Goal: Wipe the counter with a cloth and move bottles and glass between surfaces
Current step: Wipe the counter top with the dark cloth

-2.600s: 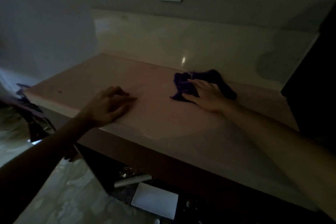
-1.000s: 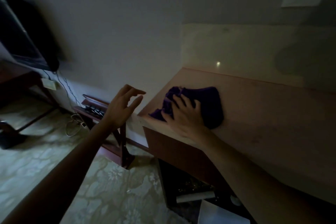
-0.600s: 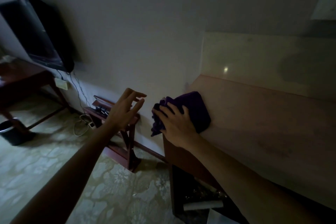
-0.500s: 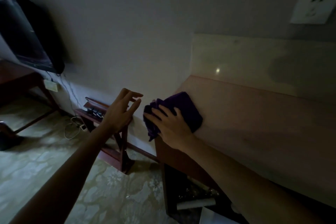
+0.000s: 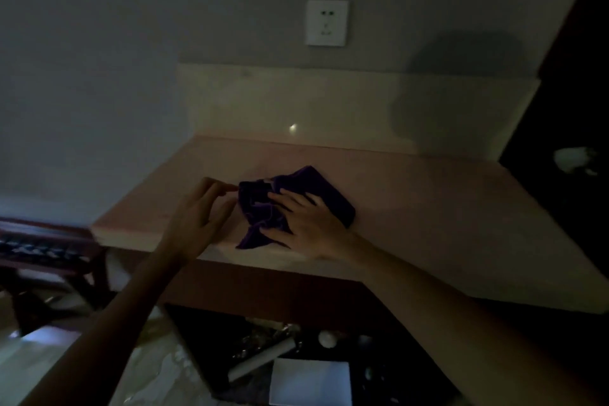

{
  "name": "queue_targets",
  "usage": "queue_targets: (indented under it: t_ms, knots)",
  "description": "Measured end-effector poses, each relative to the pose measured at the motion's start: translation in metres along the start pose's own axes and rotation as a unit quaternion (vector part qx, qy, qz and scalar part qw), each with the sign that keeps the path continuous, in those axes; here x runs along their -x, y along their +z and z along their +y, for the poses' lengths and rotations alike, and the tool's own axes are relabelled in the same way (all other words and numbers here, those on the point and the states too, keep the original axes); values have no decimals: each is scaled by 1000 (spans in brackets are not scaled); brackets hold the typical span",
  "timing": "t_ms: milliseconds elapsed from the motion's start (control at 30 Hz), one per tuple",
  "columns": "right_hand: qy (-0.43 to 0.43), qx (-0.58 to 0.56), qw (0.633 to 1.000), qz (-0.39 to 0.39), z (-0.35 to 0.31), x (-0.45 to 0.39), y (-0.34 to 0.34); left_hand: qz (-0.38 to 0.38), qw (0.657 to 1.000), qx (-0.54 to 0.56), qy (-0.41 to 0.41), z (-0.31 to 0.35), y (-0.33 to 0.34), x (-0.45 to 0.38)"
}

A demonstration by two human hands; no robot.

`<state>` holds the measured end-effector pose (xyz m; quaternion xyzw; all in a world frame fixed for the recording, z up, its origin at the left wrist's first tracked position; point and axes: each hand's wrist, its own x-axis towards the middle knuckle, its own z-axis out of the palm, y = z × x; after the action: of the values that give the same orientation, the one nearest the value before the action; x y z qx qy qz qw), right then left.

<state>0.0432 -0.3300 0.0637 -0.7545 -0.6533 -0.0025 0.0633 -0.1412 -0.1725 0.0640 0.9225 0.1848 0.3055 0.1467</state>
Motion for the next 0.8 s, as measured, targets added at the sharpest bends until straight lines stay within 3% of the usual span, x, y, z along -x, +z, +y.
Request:
queue_targets:
  t_ms: [133, 367, 500, 800]
  knots:
    - [105, -5, 994, 16, 88, 76, -15, -39, 998, 21, 39, 73, 60, -25]
    - [270, 2, 963, 10, 193, 192, -40, -118, 983, -70, 119, 167, 128, -39]
    - [313, 14, 950, 10, 206, 233, -43, -149, 970, -106, 158, 197, 145, -36]
    - [311, 28, 950, 31, 178, 276, -38, -165, 962, -112, 187, 198, 141, -34]
